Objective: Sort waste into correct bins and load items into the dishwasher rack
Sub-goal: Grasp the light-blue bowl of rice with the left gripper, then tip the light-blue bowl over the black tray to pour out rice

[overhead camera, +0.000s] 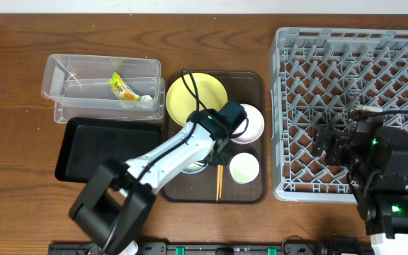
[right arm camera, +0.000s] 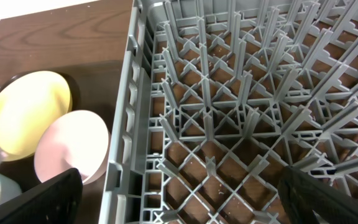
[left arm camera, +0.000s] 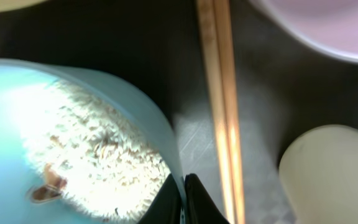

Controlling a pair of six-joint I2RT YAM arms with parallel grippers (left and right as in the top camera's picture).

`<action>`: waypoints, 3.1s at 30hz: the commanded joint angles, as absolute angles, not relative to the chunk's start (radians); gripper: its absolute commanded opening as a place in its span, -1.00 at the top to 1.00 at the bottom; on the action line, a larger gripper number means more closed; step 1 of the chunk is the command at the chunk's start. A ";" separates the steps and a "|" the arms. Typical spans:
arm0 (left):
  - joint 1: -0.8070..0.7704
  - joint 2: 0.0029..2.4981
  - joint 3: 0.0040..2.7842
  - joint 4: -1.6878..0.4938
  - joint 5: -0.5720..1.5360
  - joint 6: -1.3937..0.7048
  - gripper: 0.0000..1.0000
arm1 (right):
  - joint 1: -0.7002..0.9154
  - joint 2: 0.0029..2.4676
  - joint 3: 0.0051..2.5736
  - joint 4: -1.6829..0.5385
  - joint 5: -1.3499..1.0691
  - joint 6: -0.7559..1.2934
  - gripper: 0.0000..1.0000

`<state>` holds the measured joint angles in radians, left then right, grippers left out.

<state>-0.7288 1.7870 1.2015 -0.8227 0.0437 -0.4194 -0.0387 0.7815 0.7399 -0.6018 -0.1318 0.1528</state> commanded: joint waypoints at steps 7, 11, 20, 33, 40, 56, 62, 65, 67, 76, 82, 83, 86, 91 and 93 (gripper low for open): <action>-0.643 1.539 1.252 -0.955 -0.013 -0.333 0.88 | -0.022 0.778 0.759 -0.599 -0.139 0.164 -0.99; -0.533 1.444 1.251 -1.002 -0.010 -0.302 0.88 | -0.022 0.778 0.759 -0.599 -0.139 0.164 -0.99; -0.176 1.397 1.224 -1.008 0.427 -0.039 0.88 | -0.022 0.778 0.759 -0.599 -0.139 0.164 -0.98; 0.361 1.519 1.003 -1.020 1.158 0.355 0.88 | -0.022 0.778 0.759 -0.611 -0.139 0.164 -0.98; 0.511 1.666 0.965 -1.054 1.367 0.392 0.88 | -0.022 0.778 0.759 -0.616 -0.139 0.164 -0.99; 0.663 1.813 0.965 -1.155 1.559 0.324 0.88 | -0.022 0.778 0.759 -0.622 -0.139 0.155 -0.99; 0.663 1.812 0.965 -1.157 1.519 0.587 0.88 | -0.022 0.778 0.759 -0.630 -0.139 0.147 -0.98; 0.662 1.812 0.965 -1.221 1.517 0.807 0.88 | -0.022 0.778 0.759 -0.632 -0.139 0.140 -0.99; 0.663 1.812 0.965 -1.271 1.501 0.921 0.88 | -0.022 0.778 0.759 -0.632 -0.138 0.140 -0.98; 0.663 1.812 0.965 -1.287 1.498 0.923 0.88 | -0.022 0.778 0.759 -0.632 -0.138 0.140 -0.99; 0.663 1.812 0.965 -1.296 1.508 0.462 0.88 | -0.022 0.778 0.759 -0.633 -0.139 0.141 -0.99; 0.663 1.812 0.965 -1.305 1.522 0.409 0.88 | -0.022 0.778 0.759 -0.633 -0.139 0.141 -0.99; 0.663 1.812 0.966 -1.303 1.573 0.391 0.88 | -0.022 0.778 0.759 -0.638 -0.139 0.141 -0.98; 0.663 1.812 0.966 -1.133 1.406 0.368 0.88 | -0.022 0.778 0.759 -0.646 -0.139 0.141 -0.98; 0.662 1.812 0.966 -1.144 1.406 0.366 0.88 | -0.022 0.778 0.759 -0.645 -0.139 0.141 -0.99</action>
<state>0.6586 1.8103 0.9699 -1.1393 1.4673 0.4179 -0.0387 0.7815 0.7399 -0.6437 -0.1352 0.1493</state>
